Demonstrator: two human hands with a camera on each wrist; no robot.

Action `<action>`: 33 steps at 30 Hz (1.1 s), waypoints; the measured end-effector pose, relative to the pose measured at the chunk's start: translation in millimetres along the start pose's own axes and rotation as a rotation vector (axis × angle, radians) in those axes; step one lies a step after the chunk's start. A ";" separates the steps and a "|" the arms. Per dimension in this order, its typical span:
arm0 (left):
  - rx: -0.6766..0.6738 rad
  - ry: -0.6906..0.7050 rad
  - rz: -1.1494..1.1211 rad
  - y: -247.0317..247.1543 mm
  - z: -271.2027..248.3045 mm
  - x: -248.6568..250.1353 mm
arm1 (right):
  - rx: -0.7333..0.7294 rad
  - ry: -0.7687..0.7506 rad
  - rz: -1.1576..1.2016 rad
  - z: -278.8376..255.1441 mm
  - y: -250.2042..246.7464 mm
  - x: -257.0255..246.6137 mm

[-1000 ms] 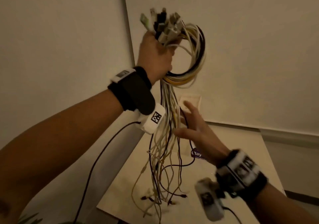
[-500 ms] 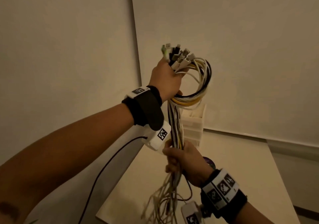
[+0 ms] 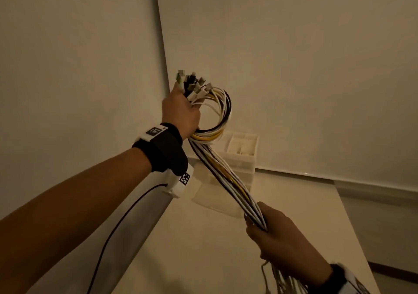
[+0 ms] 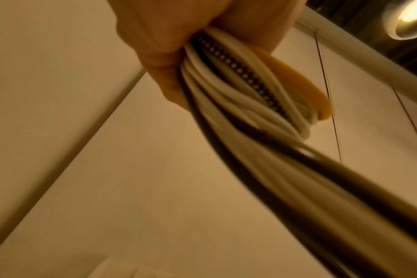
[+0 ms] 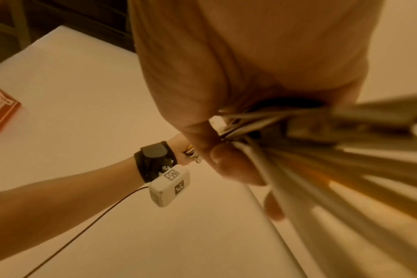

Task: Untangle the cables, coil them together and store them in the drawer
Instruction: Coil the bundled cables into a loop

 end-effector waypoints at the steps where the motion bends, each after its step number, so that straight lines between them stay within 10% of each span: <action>1: -0.013 0.020 0.008 0.4 -2.9 0.5 | 0.025 0.006 -0.068 -0.2 -3.8 1.2; 9: -0.166 0.090 0.106 -4.2 -21.7 -12.8 | 0.199 -0.081 -0.487 -21.1 -64.7 -18.4; 14: -0.593 0.018 -0.015 2.9 -37.5 -16.7 | 0.273 -0.406 -0.595 -22.6 -98.3 -54.6; 20: -0.890 0.092 -0.175 18.6 -78.2 -14.2 | 0.252 -0.699 -0.219 -4.6 -118.2 -70.5; 26: -1.082 0.240 -0.393 41.0 -122.1 -15.3 | 0.295 -0.619 0.510 36.9 -91.8 -43.8; 29: -0.993 0.037 -0.705 49.1 -119.3 -11.0 | 0.399 -0.499 0.687 46.7 -68.4 -40.9; 33: -0.909 -0.004 -0.590 60.2 -131.6 -19.3 | 0.504 -0.362 0.922 47.9 -53.8 -34.9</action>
Point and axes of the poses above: each hand's wrist, its own z-axis towards the middle knuckle, its own y-axis out of the palm, x = y × z, the point moved 2 cm from there along z, towards the middle knuckle, and after that the axes turned 13 degrees about -y, right-handed, at the moved point
